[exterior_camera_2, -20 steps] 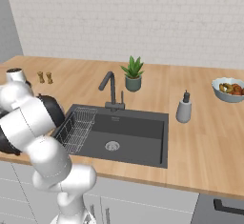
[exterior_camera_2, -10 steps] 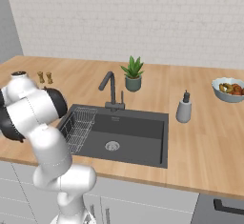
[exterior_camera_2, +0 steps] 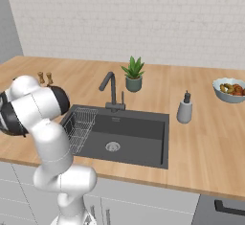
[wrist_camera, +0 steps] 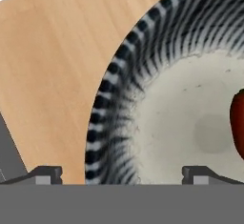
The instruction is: Pick the bell pepper from the sink and place it in the bowl. Then pick the bowl and place it in the microwave. Then close the microwave door and press the start button.
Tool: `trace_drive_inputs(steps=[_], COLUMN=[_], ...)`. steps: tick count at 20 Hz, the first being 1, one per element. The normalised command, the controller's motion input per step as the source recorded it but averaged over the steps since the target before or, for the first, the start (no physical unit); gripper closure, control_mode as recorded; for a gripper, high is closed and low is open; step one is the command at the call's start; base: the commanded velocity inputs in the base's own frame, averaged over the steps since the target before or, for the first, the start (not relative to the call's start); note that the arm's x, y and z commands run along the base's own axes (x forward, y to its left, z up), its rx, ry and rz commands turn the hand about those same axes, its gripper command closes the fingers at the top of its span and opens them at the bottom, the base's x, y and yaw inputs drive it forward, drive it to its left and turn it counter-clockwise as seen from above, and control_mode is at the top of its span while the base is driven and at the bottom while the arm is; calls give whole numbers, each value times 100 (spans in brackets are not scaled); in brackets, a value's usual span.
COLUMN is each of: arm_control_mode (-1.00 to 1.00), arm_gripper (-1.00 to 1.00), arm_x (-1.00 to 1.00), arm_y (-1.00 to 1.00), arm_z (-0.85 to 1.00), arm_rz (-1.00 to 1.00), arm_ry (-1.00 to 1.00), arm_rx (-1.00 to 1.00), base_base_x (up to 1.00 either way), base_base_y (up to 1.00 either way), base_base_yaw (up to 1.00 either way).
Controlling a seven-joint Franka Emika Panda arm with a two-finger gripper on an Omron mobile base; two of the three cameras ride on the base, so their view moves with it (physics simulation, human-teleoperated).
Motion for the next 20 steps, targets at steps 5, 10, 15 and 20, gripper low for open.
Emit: trace_drive_inputs(steps=[5, 10, 15, 20], arm_control_mode=[-100, -100, -100, -100], arm_gripper=[100, 100, 100, 100], arm_x=[-2, -5, -35, -70], arm_y=[0, 0, -1, -42], arm_z=[-36, -22, -8, 23], arm_rz=[6, 5, 0, -7], arm_ry=[0, 0, -3, -1], arm_rx=[0, 0, 0, 0], base_base_x=[0, 0, 0, 0], base_base_y=[0, 0, 0, 0], base_base_yaw=[0, 0, 0, 0])
